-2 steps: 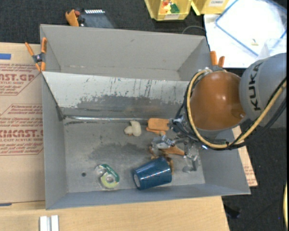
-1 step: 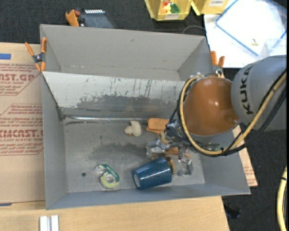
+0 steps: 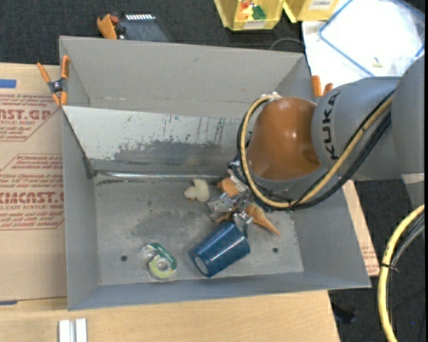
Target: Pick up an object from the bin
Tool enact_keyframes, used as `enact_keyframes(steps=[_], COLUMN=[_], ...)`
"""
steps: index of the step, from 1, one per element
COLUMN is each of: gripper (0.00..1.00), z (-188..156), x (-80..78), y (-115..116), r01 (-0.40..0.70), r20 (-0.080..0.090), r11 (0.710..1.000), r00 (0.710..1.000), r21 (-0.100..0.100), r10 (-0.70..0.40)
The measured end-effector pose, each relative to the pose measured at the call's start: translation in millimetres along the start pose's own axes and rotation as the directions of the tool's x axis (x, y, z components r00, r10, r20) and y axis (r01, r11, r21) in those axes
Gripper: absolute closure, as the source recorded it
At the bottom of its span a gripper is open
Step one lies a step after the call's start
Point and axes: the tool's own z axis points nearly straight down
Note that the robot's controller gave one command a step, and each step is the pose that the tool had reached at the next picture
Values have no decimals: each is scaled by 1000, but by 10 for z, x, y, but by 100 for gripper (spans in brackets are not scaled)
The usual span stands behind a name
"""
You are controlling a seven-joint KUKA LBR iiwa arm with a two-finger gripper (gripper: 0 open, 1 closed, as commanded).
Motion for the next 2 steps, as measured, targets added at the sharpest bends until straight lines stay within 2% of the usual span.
enact_keyframes(steps=[1,2], gripper=[100,100], z=[-1,-6], x=[-1,43], y=[0,-143], r01=[0,190], r20=[0,4], r11=[1000,982], r00=[1000,982], r21=[0,1], r10=[0,-190])
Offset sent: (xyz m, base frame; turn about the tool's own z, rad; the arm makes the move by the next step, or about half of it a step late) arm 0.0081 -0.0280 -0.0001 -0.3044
